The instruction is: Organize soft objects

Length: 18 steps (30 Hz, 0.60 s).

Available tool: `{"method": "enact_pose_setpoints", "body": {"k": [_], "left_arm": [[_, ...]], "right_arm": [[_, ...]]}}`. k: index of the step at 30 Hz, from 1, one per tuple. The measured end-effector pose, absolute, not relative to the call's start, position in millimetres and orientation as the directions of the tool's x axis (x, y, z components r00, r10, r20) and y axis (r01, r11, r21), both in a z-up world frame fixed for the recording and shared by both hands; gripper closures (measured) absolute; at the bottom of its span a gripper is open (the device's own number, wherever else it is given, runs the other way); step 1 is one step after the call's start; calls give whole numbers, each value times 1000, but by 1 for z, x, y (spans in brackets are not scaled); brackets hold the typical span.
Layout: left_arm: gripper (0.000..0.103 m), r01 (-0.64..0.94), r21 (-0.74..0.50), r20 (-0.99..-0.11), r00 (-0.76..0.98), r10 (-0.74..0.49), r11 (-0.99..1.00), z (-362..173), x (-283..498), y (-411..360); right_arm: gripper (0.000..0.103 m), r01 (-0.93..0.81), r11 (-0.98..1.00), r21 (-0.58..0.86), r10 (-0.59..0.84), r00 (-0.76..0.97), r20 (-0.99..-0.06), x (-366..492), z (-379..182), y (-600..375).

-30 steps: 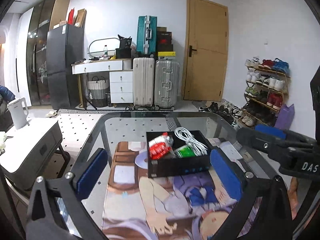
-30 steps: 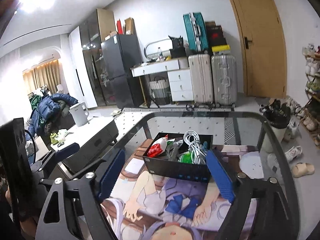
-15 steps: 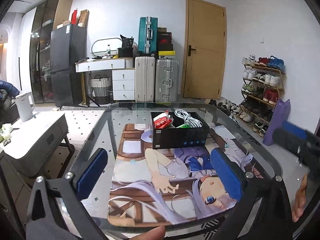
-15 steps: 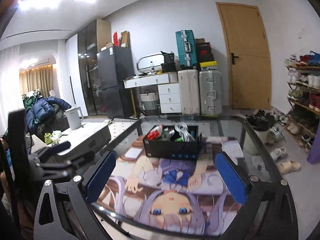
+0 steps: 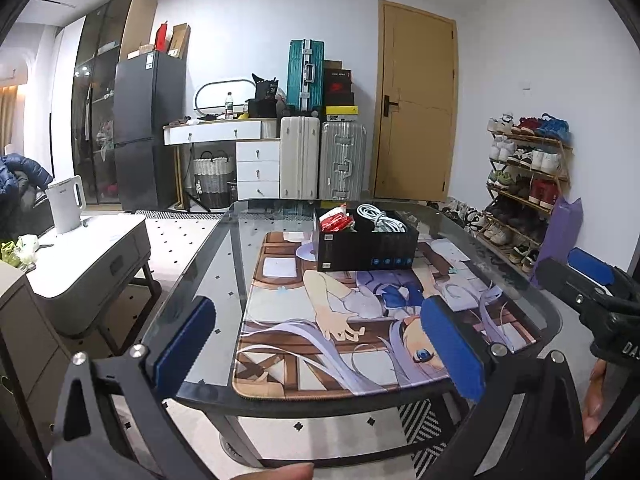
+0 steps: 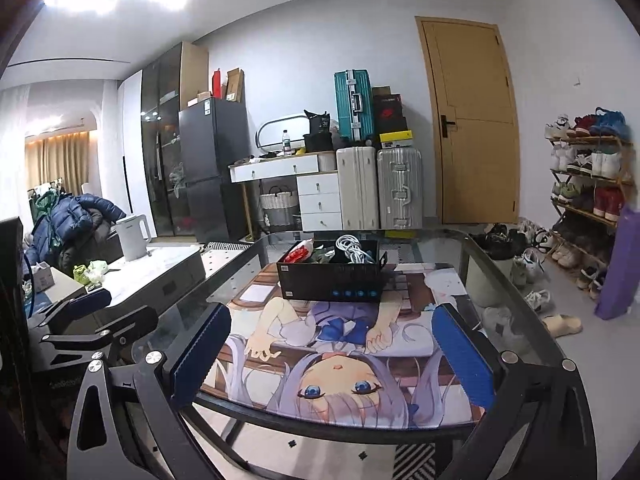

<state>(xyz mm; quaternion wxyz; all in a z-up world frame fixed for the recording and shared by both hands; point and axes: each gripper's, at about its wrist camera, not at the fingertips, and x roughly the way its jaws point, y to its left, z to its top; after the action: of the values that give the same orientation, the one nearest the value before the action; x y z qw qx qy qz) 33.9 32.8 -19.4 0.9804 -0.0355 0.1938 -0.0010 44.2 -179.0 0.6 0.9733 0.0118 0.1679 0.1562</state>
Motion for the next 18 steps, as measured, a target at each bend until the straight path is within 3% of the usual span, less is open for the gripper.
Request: {"method": "enact_pose_setpoints", "body": {"k": [18], "left_arm": [[0, -27, -90, -351, 936, -6, 996, -16, 30, 34]], "right_arm": [[1, -312, 948, 66, 316, 893, -321, 47, 3, -180]]}}
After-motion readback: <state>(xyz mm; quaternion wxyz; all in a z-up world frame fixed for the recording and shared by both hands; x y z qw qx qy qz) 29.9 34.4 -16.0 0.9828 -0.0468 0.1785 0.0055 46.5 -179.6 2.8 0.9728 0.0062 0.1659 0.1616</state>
